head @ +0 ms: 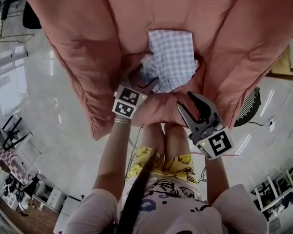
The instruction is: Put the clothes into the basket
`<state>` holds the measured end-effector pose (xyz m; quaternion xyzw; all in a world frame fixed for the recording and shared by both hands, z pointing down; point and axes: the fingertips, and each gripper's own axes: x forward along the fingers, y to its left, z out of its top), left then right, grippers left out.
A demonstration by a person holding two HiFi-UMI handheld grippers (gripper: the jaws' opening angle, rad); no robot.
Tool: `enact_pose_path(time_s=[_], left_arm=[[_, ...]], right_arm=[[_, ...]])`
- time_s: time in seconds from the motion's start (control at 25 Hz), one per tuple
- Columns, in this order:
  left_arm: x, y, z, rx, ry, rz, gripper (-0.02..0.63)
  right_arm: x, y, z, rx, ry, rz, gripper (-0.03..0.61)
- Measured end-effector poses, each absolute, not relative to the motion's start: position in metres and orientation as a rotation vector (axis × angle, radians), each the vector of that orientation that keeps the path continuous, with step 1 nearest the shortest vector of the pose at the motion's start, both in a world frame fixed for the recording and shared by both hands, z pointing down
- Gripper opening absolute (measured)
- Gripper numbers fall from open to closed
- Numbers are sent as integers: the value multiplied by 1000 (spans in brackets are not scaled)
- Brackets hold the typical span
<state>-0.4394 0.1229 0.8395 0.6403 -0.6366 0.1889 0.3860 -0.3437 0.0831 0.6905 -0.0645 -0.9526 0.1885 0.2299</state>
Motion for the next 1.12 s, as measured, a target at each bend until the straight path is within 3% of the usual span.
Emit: enact_pose_path(time_s=[0.28,0.36,0.48,1.12], left_arm=[[-425,115,880,1653,-1446,488,296],[-419,116,876,1684,-1405,519,141],[-403,116,865,1720,-1355,490,84],[-372,141,728,1751,-1320,380,72]], right_arm=[[-337,79,700,-147,-2584,536,144],[-335,79,696,-147,-2583,544,144],[-332,77,688,-144,-2587,565,144],[-338,76,581,-88,-2682,551,143]])
